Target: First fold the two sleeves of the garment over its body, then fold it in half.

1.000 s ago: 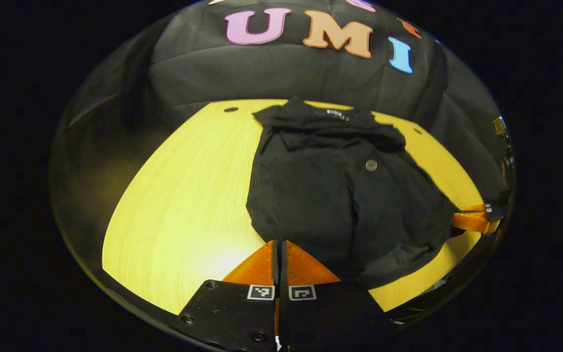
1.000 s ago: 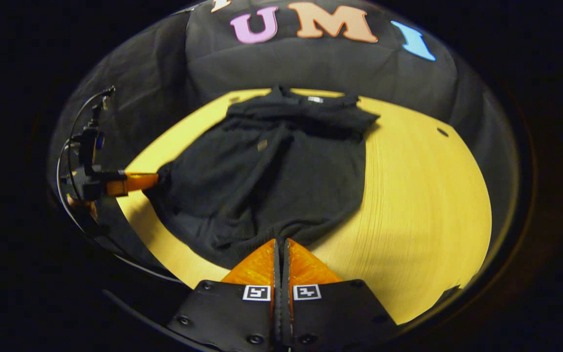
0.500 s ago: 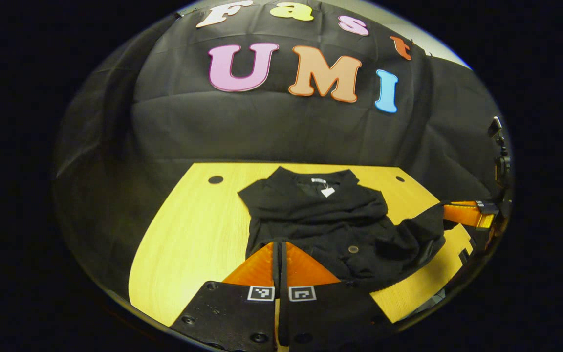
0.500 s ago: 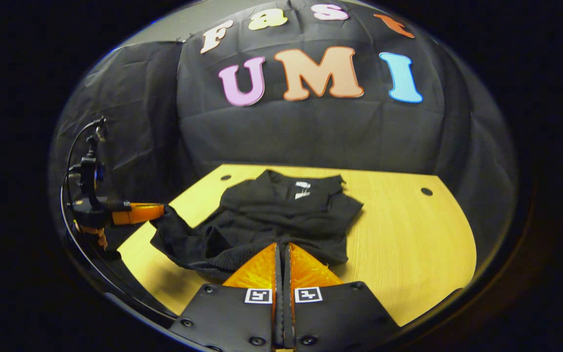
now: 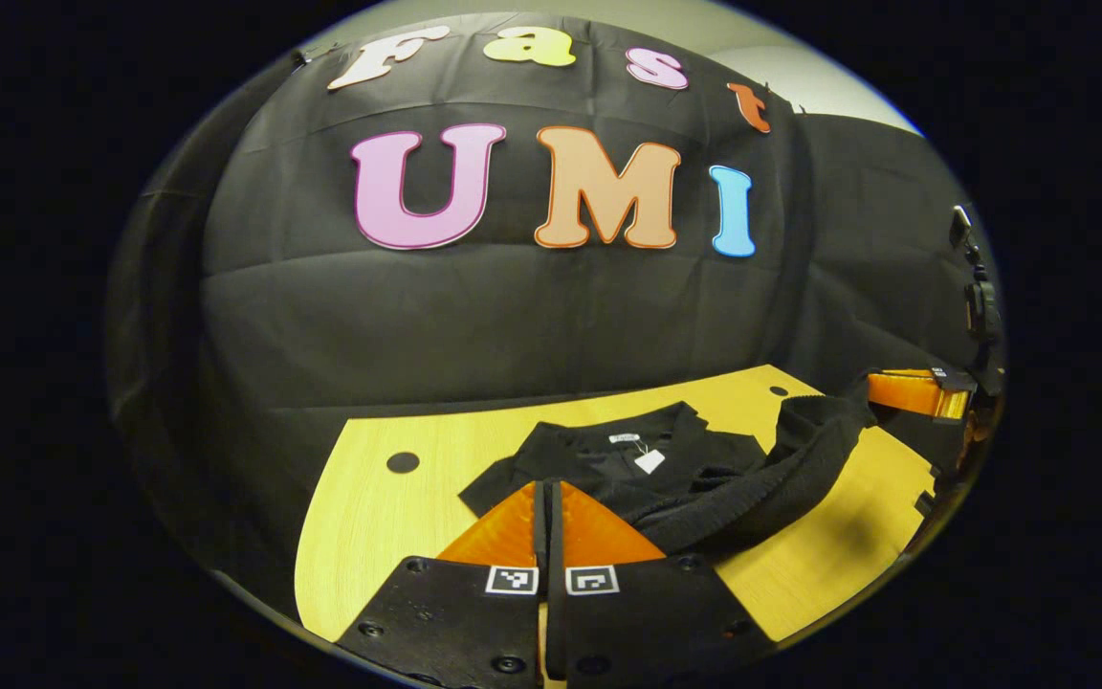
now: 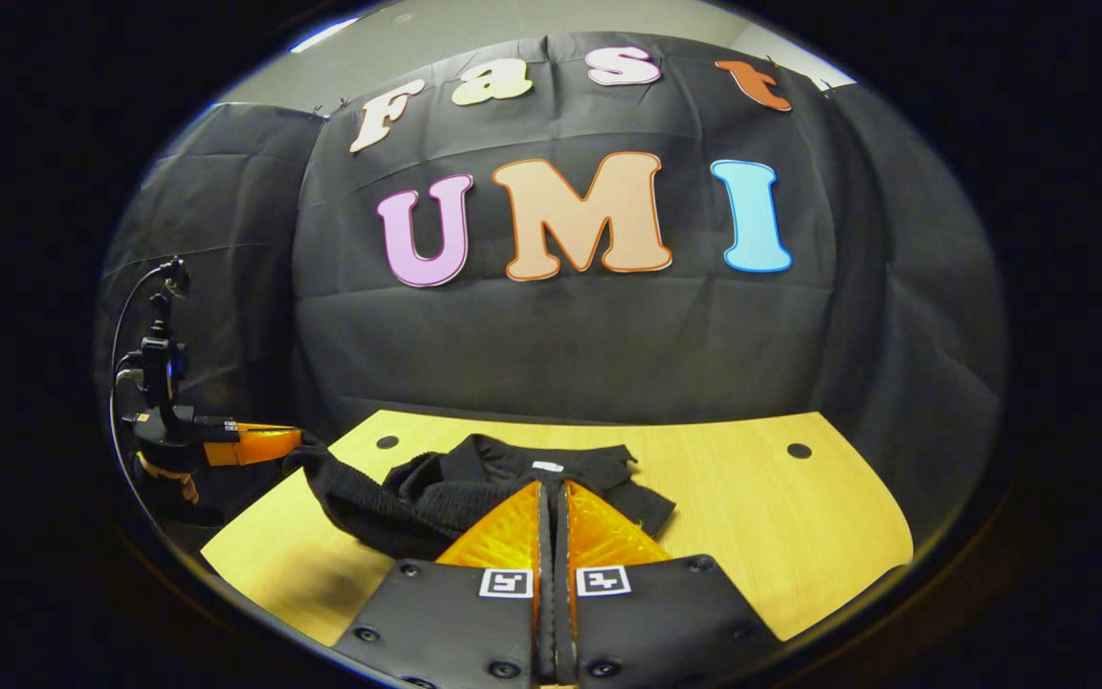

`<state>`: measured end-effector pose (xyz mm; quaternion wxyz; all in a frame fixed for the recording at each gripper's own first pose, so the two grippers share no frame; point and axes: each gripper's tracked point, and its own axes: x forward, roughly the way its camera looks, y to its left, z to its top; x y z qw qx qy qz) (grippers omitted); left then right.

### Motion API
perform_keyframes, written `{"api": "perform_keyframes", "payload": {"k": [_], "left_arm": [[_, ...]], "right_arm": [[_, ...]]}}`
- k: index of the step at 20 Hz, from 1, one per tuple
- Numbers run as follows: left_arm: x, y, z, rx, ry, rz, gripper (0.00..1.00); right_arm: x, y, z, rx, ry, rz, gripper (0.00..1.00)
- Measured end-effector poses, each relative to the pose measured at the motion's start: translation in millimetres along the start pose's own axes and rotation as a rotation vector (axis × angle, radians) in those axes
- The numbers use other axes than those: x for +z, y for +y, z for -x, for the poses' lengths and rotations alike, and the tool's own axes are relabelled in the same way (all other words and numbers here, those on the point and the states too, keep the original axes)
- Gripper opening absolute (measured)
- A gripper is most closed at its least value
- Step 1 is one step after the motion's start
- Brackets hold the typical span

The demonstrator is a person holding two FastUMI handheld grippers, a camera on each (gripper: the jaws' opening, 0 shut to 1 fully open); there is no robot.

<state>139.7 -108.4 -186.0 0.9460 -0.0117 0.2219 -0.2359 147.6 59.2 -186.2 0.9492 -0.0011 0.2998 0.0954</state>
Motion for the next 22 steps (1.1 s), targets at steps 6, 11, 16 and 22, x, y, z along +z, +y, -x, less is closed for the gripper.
{"api": "perform_keyframes", "payload": {"k": [6,11,16,22], "left_arm": [[13.2,-0.7,-53.1,0.039,-0.014,0.012,0.0],[6.4,2.3,-95.7,0.074,0.008,0.004,0.0],[-11.8,10.5,-136.3,0.102,0.042,-0.021,0.0],[-42.0,32.8,-179.1,0.148,0.076,-0.068,0.0]], "right_arm": [[20.6,-22.8,-52.8,0.018,-0.003,-0.01,0.02],[28.9,-41.2,-100.6,0.027,-0.005,-0.017,0.02],[14.2,-56.7,-150.8,0.02,0.045,-0.024,0.05],[-18.0,-78.3,-208.8,-0.014,0.124,-0.035,0.02]]}}
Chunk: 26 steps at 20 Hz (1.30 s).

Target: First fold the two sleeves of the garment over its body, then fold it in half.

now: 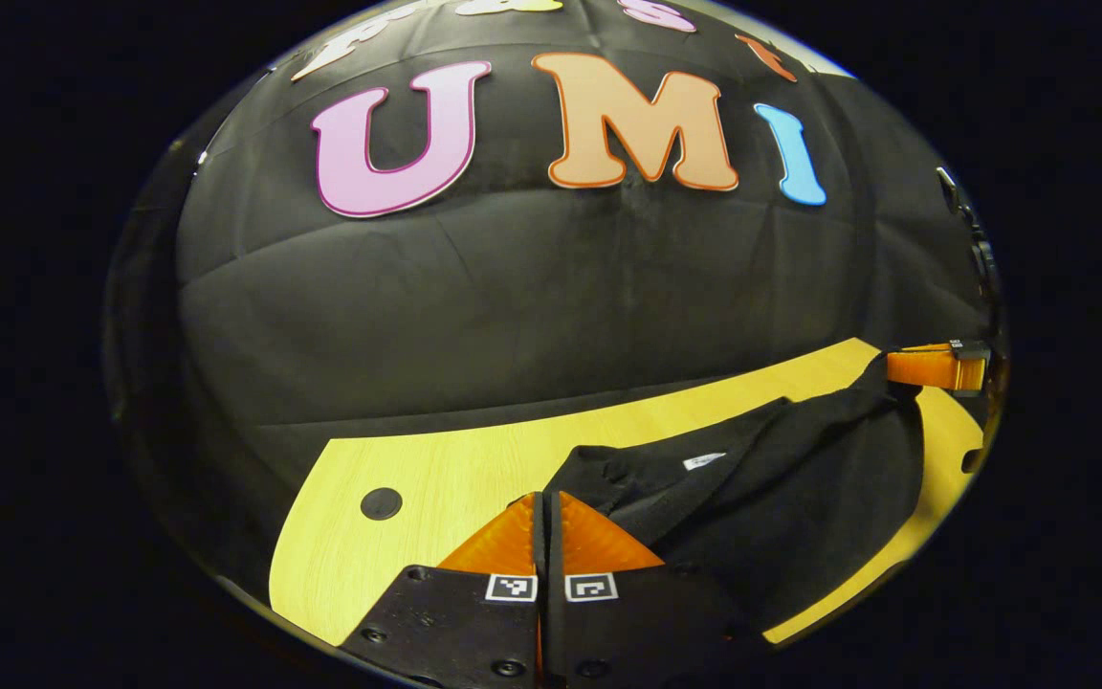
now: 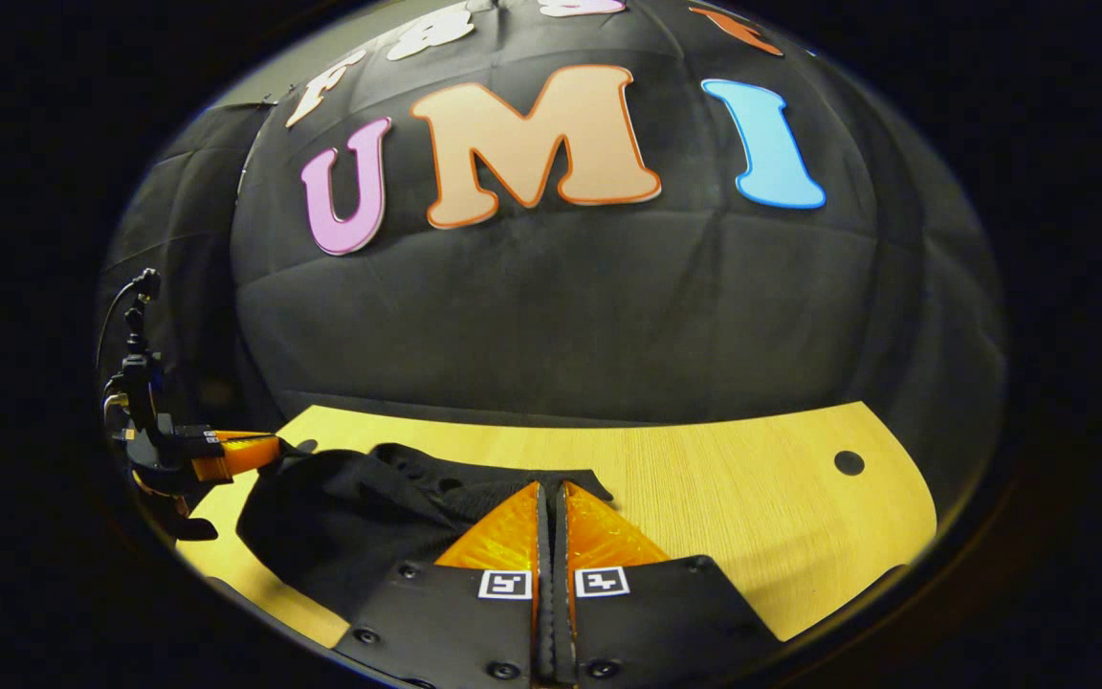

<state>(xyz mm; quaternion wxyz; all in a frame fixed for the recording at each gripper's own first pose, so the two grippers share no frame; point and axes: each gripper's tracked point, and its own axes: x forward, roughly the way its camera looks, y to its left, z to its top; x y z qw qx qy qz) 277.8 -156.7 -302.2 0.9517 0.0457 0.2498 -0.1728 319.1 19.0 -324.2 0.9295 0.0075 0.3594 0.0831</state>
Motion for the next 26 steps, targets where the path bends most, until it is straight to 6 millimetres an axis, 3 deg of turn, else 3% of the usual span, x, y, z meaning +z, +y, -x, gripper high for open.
{"api": "perform_keyframes", "payload": {"k": [5,9,12,14,18,19,20,22,25,26], "left_arm": [[-25.8,0.7,-32.2,0.026,0.035,-0.037,0.0],[-11.8,-1.7,-57.9,0.042,-0.001,-0.012,0.0],[-5.6,22.9,-74.4,0.131,0.013,0.104,0.0],[-5.9,28.0,-74.0,0.145,0.024,0.107,0.03],[-6.5,23.4,-62.5,0.141,0.055,0.153,0.42],[-0.3,23.7,-58.3,0.141,0.037,0.167,0.5],[6.2,25.8,-52.1,0.151,0.021,0.165,0.77],[17.3,28.9,-43.4,0.17,-0.001,0.143,0.84],[38.5,26.8,-23.0,0.18,-0.033,0.149,0.87],[48.3,25.8,-11.9,0.182,-0.054,0.155,0.88]], "right_arm": [[-21.6,-4.9,-35.9,-0.013,0.045,-0.029,0.02],[-23.4,1.7,-67.9,-0.001,0.048,-0.024,0.04],[-15.8,-12.7,-83.3,-0.036,0.048,-0.085,0.09],[-6.5,-40.2,-89.2,-0.149,0.027,-0.152,0.12],[15.8,-61.2,-80.6,-0.168,-0.042,-0.228,0.96],[20.3,-63.7,-76.4,-0.171,-0.051,-0.206,0.98],[23.7,-64.6,-71.9,-0.168,-0.053,-0.181,0.94],[28.6,-61.3,-63.2,-0.157,-0.066,-0.125,0.98],[40.3,-54.2,-31.8,-0.126,-0.11,-0.041,0.95],[46.2,-49.8,-21.8,-0.116,-0.133,-0.021,0.98]]}}
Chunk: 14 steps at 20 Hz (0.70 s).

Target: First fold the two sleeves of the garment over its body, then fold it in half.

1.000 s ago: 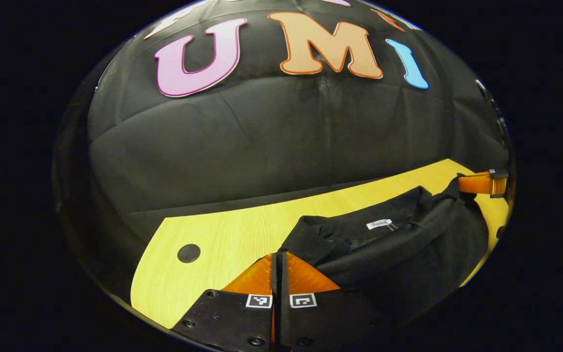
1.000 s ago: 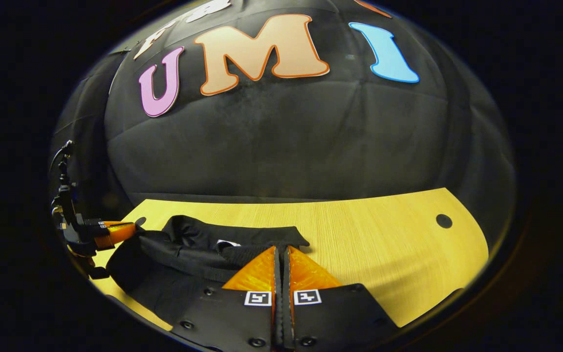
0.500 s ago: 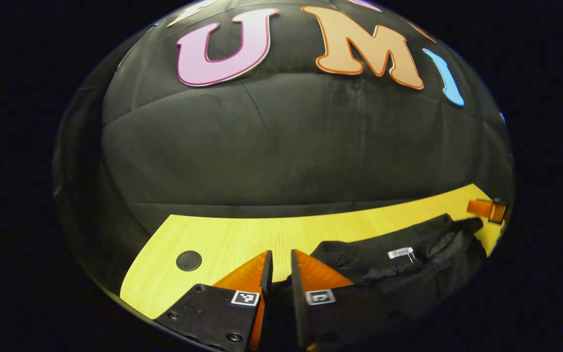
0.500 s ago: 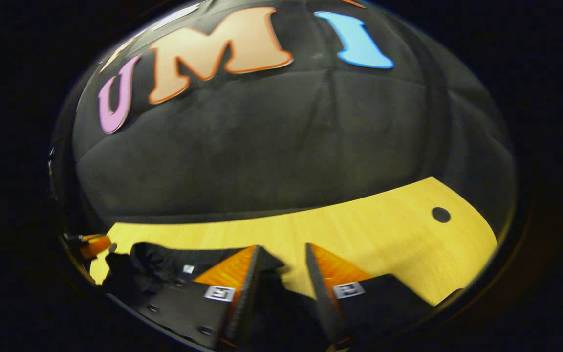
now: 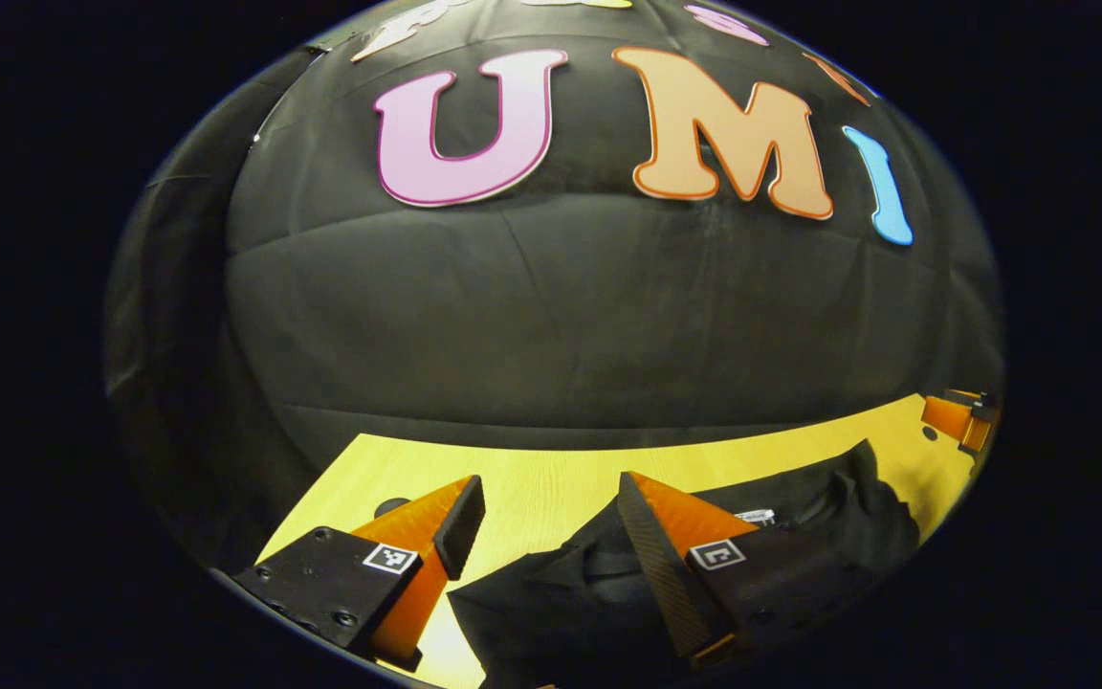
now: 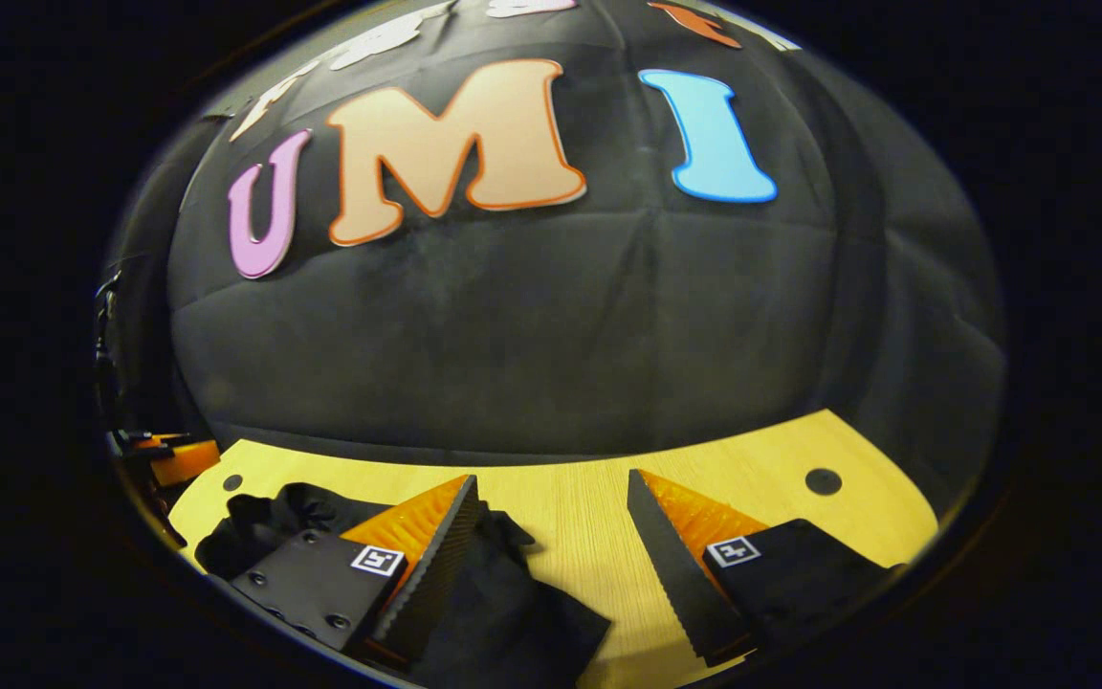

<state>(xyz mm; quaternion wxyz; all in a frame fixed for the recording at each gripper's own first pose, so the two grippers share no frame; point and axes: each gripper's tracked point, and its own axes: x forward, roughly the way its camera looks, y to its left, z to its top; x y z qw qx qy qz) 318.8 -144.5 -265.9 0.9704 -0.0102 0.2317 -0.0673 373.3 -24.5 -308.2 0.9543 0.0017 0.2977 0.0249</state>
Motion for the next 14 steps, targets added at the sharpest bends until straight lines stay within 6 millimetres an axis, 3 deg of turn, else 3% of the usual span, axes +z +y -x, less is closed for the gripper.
{"api": "perform_keyframes", "payload": {"k": [5,9,14], "left_arm": [[43.7,-2.7,74.7,-0.003,-0.118,0.013,0.87],[73.6,1.2,148.7,-0.017,-0.227,0.004,0.86],[78.0,10.4,245.5,-0.063,-0.304,-0.024,0.85]], "right_arm": [[36.1,18.8,75.0,0.052,-0.134,0.03,0.98],[47.6,26.8,147.3,0.055,-0.189,-0.005,0.95],[42.4,38.8,245.0,0.034,-0.271,0.002,0.98]]}}
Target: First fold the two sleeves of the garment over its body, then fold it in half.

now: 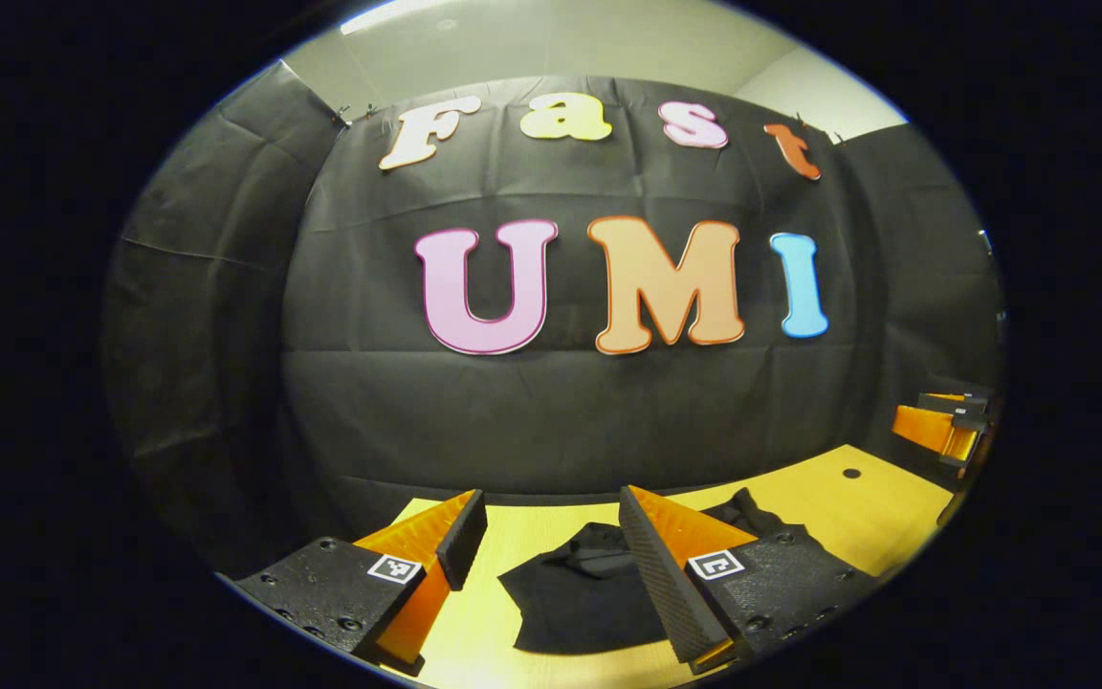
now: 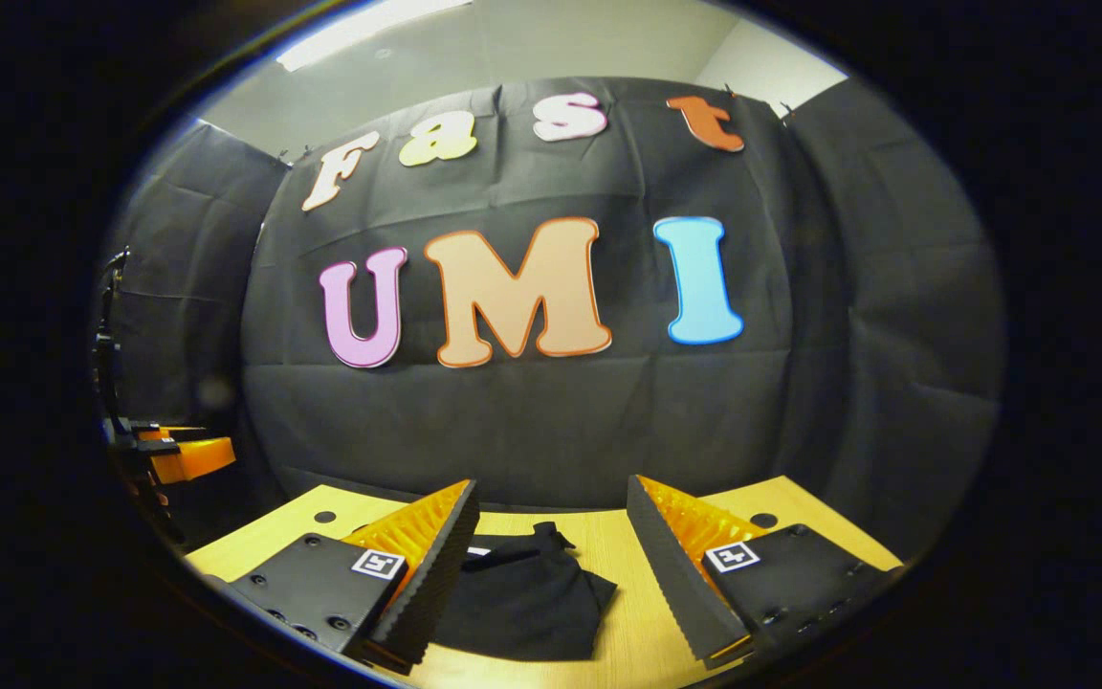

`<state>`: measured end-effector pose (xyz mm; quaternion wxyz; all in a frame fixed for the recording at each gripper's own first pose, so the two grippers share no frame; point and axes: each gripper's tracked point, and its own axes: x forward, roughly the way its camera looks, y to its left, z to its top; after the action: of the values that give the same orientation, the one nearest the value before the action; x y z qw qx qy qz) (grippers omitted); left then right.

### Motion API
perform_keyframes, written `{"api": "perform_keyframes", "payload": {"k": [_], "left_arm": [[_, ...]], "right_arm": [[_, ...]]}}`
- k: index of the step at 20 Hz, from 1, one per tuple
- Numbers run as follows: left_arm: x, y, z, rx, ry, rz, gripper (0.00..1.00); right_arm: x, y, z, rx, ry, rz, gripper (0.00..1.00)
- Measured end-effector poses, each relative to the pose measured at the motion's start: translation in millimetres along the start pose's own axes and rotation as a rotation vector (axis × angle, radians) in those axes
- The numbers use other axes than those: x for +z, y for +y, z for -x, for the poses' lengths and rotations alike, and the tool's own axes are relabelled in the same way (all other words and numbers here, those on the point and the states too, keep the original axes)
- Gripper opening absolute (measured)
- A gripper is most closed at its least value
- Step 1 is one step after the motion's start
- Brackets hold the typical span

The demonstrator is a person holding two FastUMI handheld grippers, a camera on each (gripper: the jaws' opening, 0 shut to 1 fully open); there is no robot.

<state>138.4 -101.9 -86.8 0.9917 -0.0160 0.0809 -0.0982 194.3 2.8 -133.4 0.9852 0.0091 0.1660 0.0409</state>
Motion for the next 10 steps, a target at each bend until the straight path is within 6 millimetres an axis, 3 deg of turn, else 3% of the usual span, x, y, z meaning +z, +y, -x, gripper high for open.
{"api": "perform_keyframes", "payload": {"k": [2,4,5,6,10], "left_arm": [[11.5,8.0,34.2,0.001,-0.028,-0.012,0.86],[18.4,12.8,64.5,-0.003,-0.049,-0.009,0.88],[19.6,14.8,80.3,-0.006,-0.056,-0.002,0.88],[19.8,15.9,94.0,-0.01,-0.058,-0.001,0.88],[14.1,22.6,137.7,0.001,-0.053,0.0,0.86]], "right_arm": [[5.3,11.1,38.2,0.001,-0.011,0.006,0.94],[7.7,19.5,73.7,-0.001,-0.018,0.004,0.97],[7.6,24.3,91.6,-0.001,-0.022,0.001,1.0],[6.6,28.8,108.7,-0.003,-0.02,-0.002,0.94],[5.4,44.9,162.3,0.008,-0.03,0.003,0.98]]}}
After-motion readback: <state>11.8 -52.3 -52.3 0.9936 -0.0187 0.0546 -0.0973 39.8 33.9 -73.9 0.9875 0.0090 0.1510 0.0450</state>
